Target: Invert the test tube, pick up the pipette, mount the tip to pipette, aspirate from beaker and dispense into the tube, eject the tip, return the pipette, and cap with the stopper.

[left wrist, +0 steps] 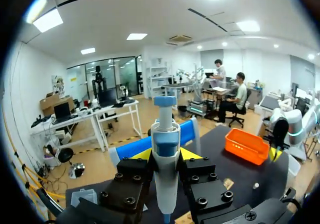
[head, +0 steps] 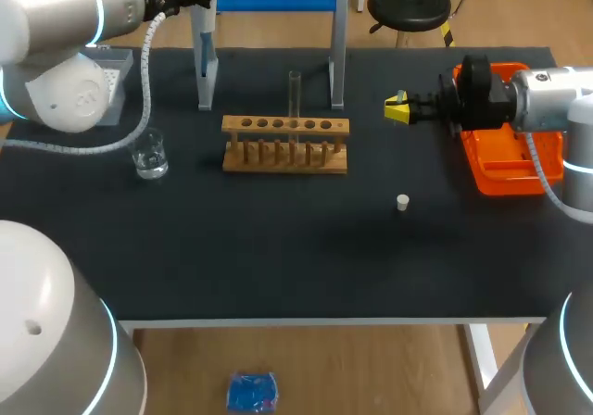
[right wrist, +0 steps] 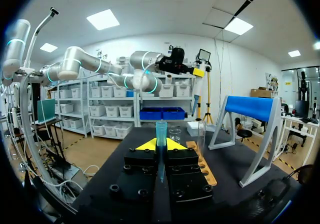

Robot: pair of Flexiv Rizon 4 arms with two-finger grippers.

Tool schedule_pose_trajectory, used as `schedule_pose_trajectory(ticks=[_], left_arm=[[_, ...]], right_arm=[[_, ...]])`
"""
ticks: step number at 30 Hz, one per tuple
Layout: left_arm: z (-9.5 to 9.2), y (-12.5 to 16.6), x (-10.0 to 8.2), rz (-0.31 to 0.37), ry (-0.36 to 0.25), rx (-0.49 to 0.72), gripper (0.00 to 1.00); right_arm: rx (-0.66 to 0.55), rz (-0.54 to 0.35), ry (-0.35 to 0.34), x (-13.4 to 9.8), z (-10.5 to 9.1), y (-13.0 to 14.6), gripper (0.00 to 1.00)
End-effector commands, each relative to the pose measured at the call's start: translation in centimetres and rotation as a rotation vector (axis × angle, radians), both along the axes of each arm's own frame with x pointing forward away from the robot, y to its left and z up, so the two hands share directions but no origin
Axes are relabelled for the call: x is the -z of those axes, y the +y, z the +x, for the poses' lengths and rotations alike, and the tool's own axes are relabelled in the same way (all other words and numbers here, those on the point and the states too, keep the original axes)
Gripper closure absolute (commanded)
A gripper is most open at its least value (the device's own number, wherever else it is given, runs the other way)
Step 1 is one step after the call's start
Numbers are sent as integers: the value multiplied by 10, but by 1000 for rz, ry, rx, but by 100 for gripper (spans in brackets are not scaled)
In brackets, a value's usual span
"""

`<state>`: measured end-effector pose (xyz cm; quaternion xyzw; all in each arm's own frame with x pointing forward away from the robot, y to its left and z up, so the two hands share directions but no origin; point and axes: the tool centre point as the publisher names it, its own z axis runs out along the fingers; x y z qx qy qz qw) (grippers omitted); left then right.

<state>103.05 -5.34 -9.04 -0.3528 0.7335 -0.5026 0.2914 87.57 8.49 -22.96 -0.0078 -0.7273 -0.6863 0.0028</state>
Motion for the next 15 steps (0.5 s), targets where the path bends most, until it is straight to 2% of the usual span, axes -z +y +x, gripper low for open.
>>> schedule_pose_trajectory(ticks=[1, 2, 15], left_arm=[[-33, 7, -23, 31, 68, 205, 100], [-37, 6, -26, 59, 78, 205, 100], [-37, 6, -26, 59, 78, 205, 100]], right_arm=[[1, -2, -1, 0, 0, 0, 100], [1, -2, -1, 0, 0, 0, 100], [1, -2, -1, 0, 0, 0, 100]])
